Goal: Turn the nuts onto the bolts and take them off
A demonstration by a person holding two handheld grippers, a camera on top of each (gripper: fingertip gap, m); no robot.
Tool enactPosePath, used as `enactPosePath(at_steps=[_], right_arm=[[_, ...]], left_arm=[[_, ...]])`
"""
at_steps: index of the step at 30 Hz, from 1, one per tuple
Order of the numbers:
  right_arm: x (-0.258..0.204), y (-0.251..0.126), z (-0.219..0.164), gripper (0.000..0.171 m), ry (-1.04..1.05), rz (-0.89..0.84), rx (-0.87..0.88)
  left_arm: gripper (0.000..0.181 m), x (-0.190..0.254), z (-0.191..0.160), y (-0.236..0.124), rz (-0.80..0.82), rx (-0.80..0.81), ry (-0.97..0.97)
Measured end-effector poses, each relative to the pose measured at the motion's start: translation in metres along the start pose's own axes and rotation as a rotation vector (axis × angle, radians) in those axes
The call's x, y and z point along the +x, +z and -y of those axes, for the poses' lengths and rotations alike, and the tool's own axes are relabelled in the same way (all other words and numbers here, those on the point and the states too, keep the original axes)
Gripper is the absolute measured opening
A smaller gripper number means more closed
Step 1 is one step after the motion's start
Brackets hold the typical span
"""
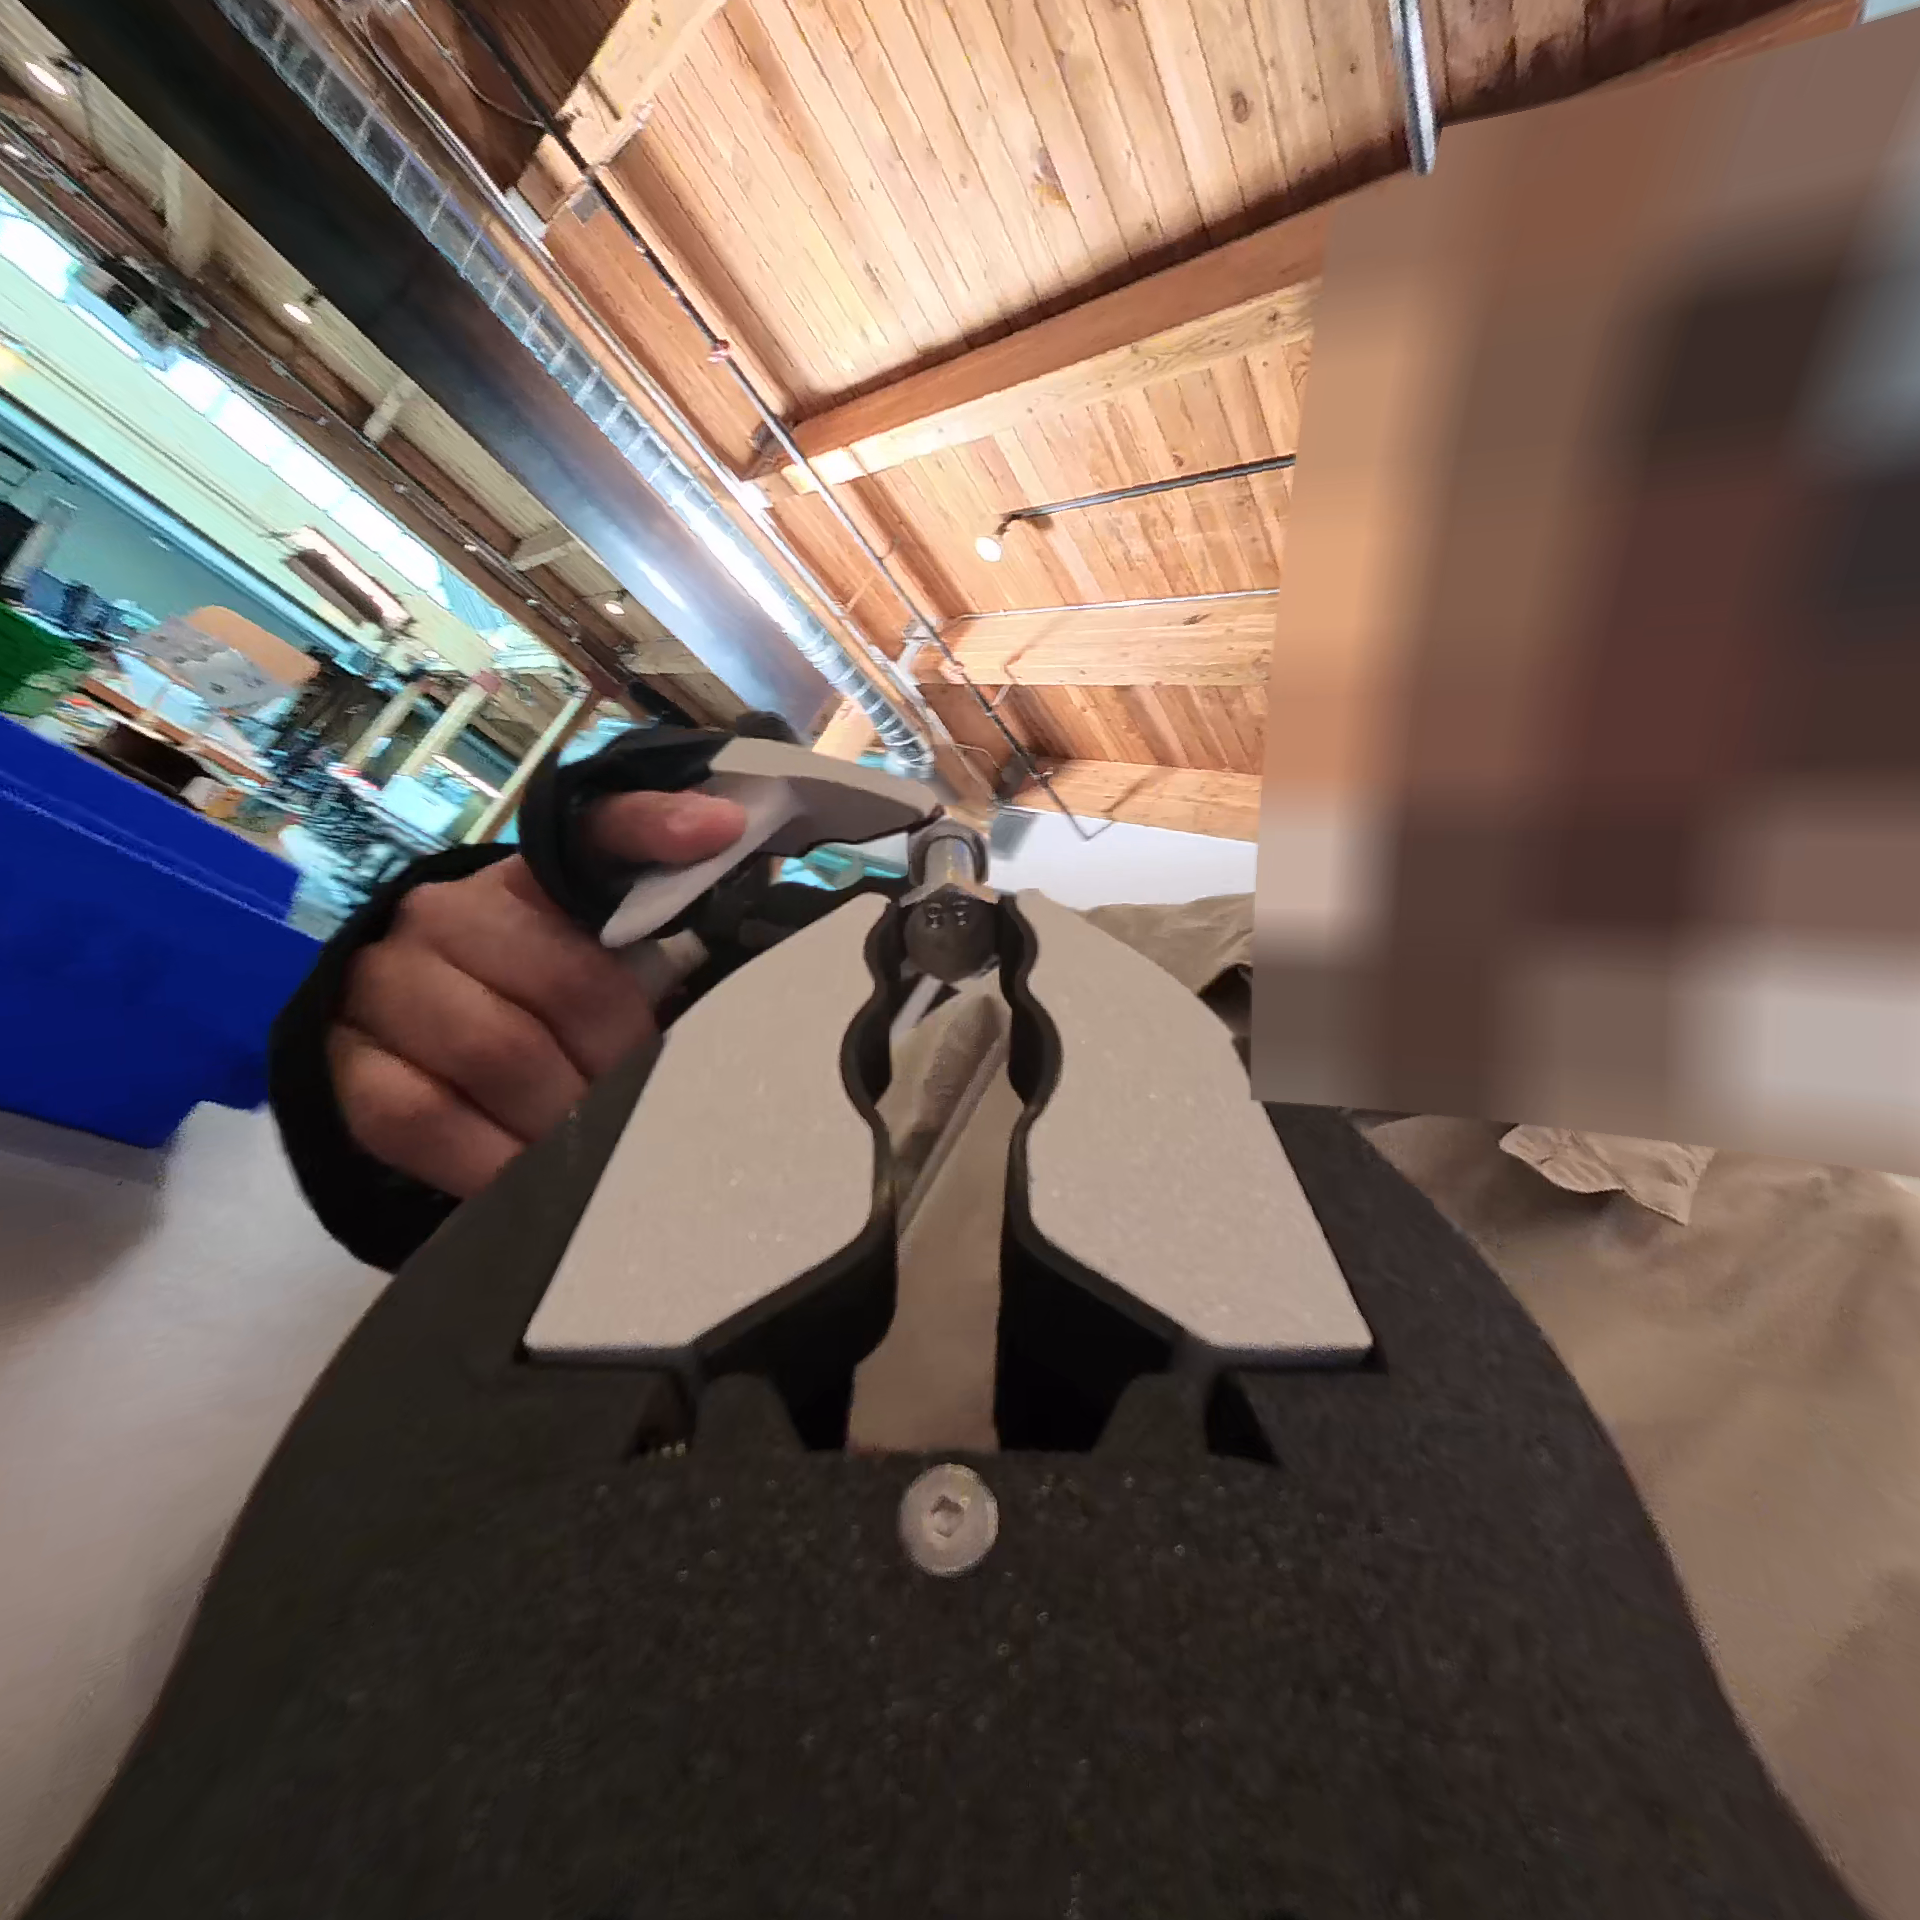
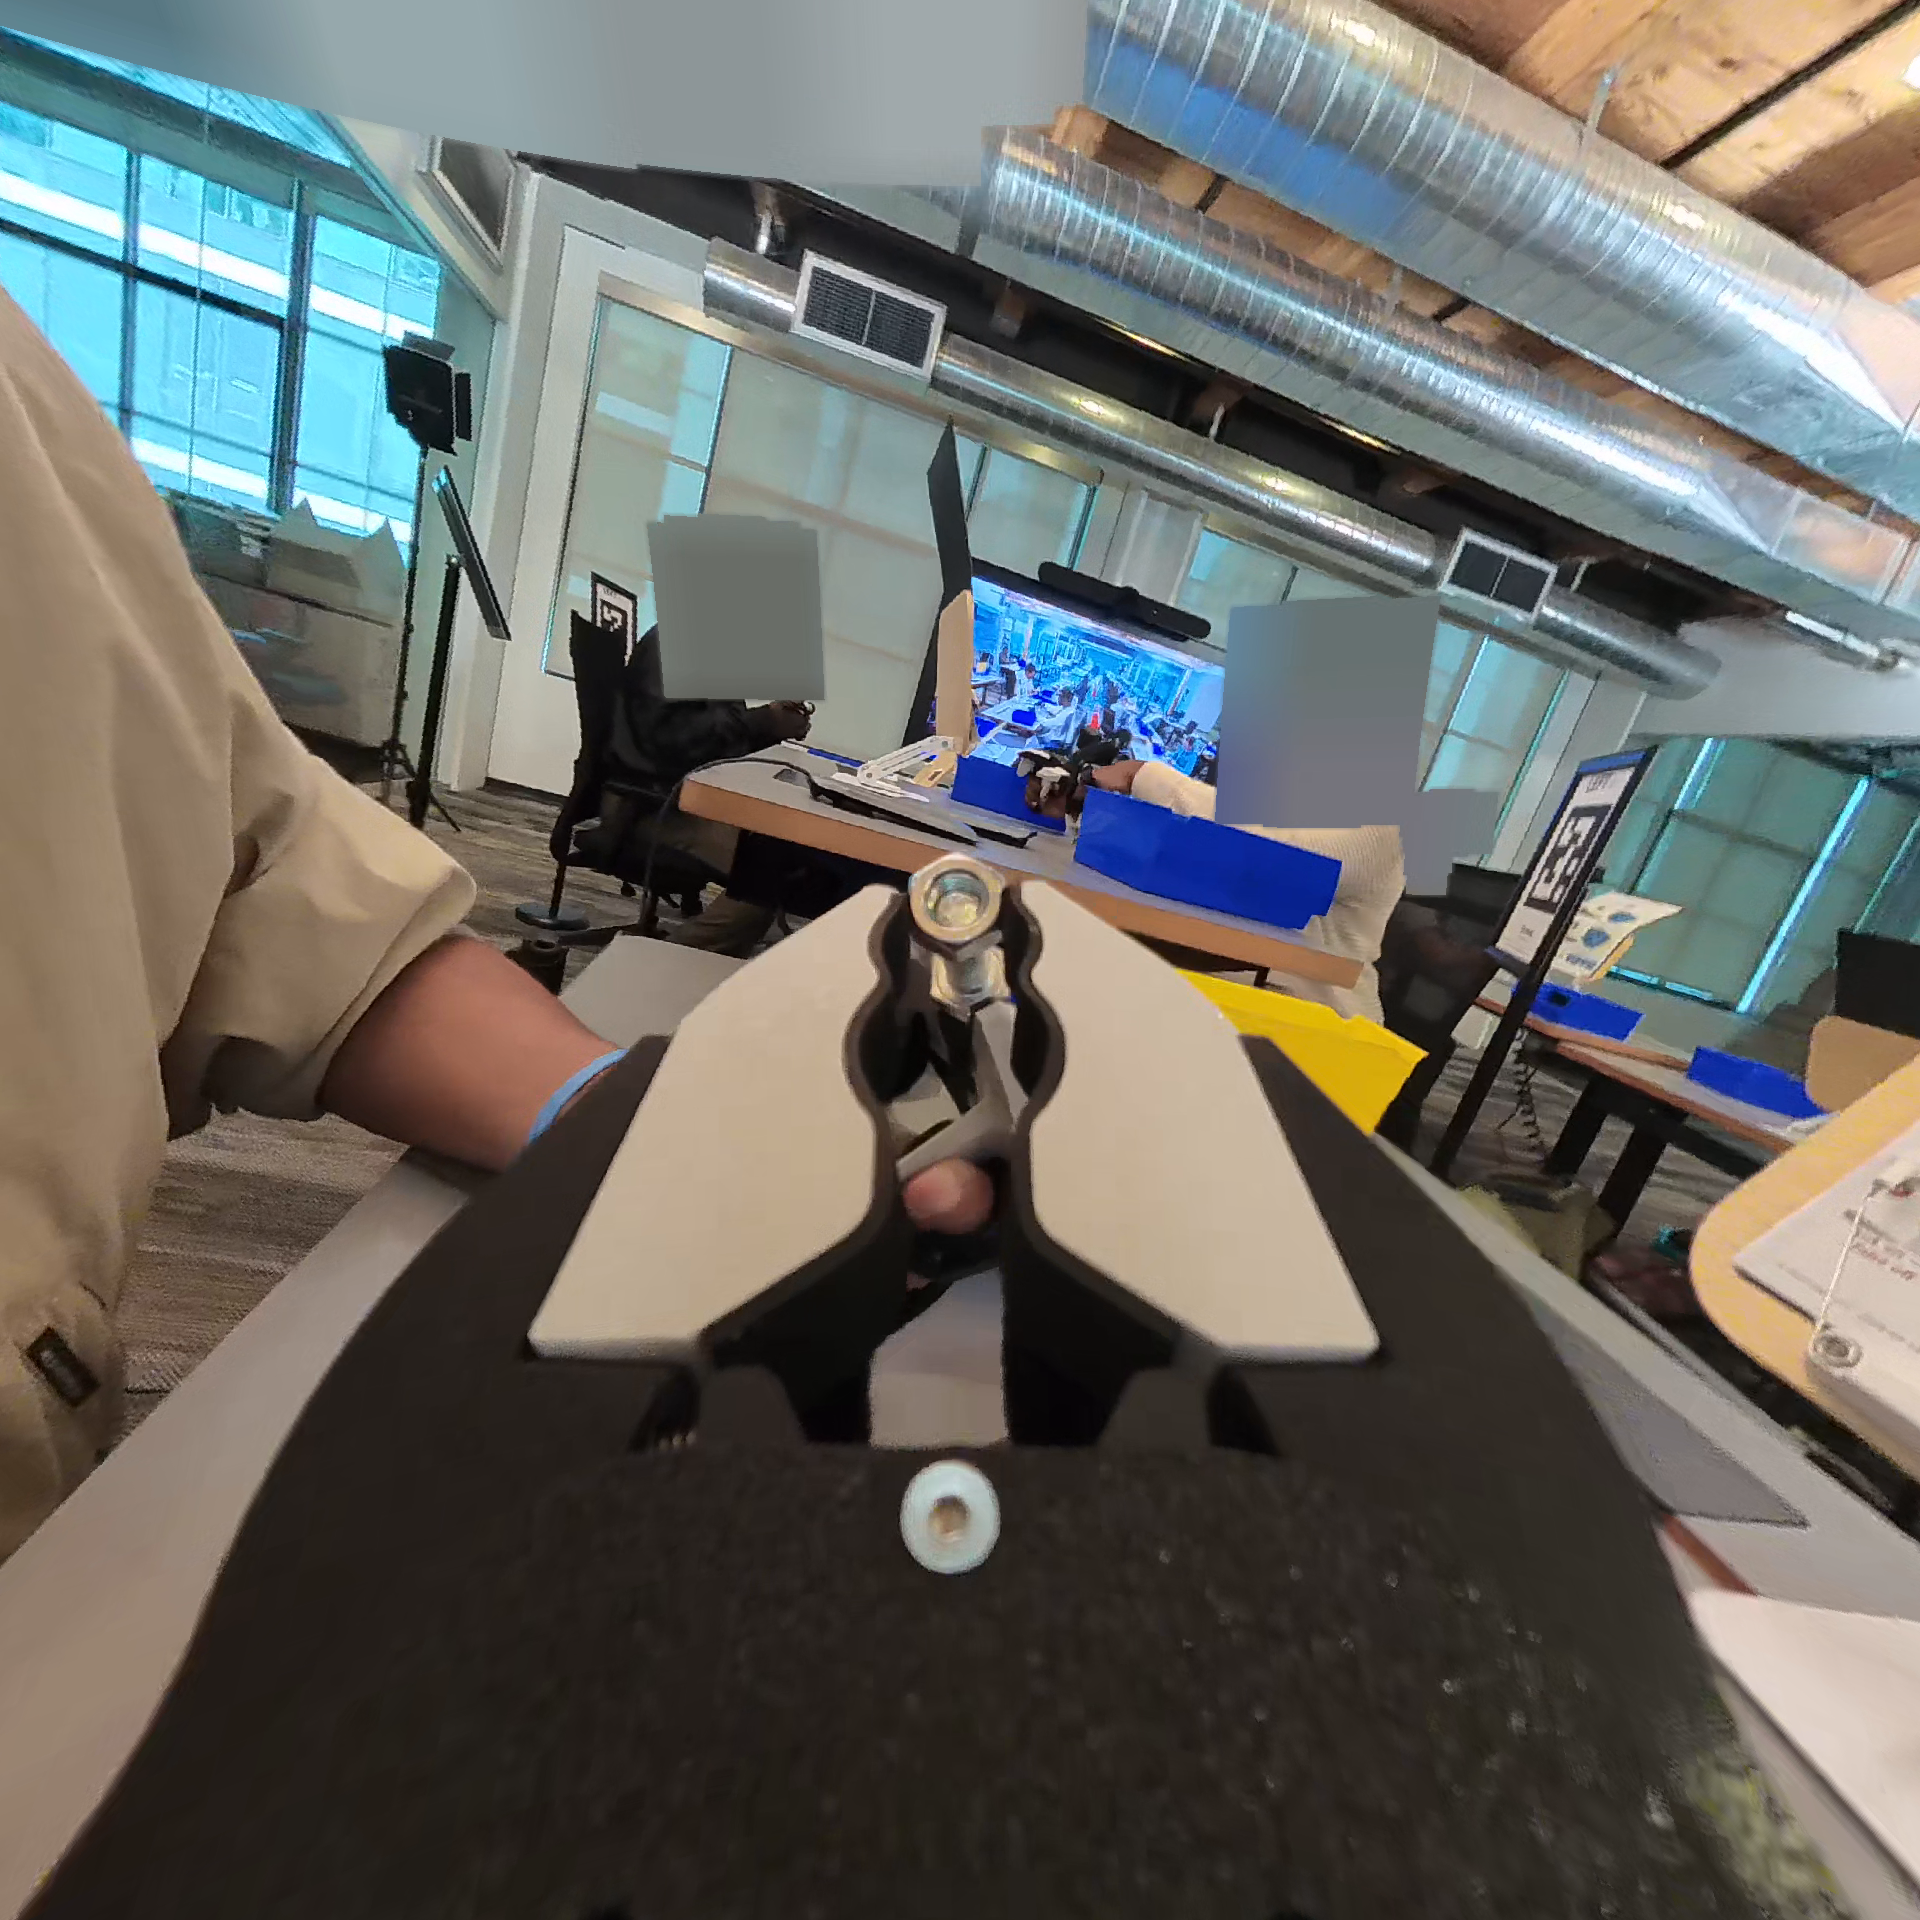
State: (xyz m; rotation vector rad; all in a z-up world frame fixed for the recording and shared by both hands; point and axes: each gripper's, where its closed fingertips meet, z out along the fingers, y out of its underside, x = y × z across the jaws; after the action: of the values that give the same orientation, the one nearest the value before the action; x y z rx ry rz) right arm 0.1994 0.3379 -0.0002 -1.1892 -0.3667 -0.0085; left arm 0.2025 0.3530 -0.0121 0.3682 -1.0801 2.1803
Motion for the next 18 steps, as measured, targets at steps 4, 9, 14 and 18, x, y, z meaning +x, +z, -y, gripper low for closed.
enactPosePath(at_steps=[4, 9, 14, 18], right_arm=[[0.007, -0.003, -0.001, 0.017, 0.160, -0.025, 0.064], [0.013, -0.007, -0.001, 0.017, 0.328, -0.038, 0.132], [0.019, -0.012, -0.006, 0.018, 0.477, -0.040, 0.116], [0.018, -0.015, -0.010, 0.018, 0.560, -0.034, 0.089]], left_arm=[[0.017, -0.003, 0.001, 0.002, 0.114, -0.033, 0.128], [0.017, -0.009, 0.002, 0.004, 0.266, -0.088, 0.308], [0.018, -0.021, 0.000, 0.001, 0.442, -0.178, 0.482], [0.019, -0.037, -0.014, 0.000, 0.559, -0.296, 0.589]])
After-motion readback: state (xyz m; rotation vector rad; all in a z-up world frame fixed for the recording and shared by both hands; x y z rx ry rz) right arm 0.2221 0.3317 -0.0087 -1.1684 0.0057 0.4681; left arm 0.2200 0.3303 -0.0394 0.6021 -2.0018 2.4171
